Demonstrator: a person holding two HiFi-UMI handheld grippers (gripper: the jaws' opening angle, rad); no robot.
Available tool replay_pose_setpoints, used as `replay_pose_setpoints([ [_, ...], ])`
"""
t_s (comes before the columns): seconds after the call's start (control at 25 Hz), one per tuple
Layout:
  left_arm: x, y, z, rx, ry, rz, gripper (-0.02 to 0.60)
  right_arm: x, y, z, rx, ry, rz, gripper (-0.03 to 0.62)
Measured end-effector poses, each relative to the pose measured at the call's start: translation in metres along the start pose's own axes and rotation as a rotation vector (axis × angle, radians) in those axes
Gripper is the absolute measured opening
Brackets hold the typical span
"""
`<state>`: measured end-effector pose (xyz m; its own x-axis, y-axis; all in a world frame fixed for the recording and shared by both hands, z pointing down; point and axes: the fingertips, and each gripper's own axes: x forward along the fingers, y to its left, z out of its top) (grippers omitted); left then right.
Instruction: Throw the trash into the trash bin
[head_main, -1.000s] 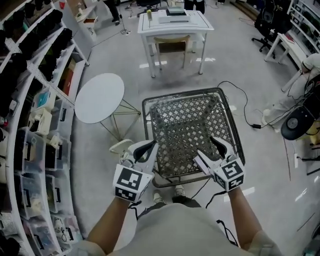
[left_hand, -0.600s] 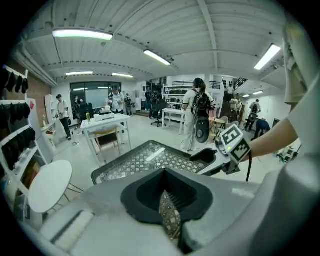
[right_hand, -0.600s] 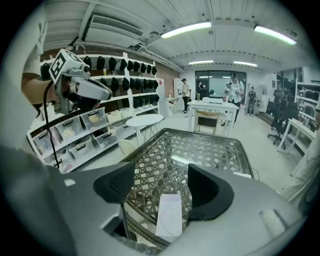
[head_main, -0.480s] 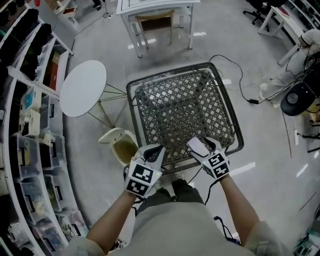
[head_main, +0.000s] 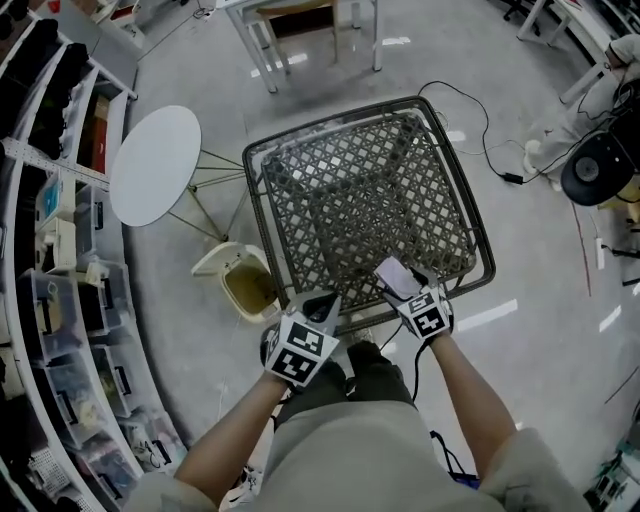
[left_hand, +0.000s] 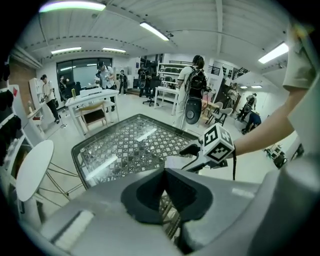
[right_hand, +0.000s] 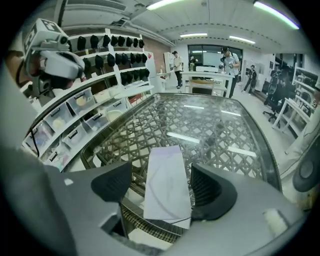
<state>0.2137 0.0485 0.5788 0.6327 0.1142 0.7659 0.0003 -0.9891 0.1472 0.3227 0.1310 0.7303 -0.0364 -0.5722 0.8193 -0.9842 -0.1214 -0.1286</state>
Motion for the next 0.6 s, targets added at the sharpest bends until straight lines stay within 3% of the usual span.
replay_pose_setpoints([
  [0.32, 0.002, 0.002, -0.029, -0.029, 0.052, 0.004, 0.002, 0.026, -0.01, -0.035, 0.0, 0.158, -0.038, 0.369],
  [0.36, 0.001, 0.002, -0.029, -0.029, 0.05, 0.005, 0.002, 0.024, -0.012, -0.036, 0.008, 0.169, -0.045, 0.329],
  [0.6, -0.012, 0.014, -0.039, -0.065, 0.038, 0.03, 0.002, 0.014, -0.013, -0.024, 0.042, 0.193, -0.06, 0.318],
])
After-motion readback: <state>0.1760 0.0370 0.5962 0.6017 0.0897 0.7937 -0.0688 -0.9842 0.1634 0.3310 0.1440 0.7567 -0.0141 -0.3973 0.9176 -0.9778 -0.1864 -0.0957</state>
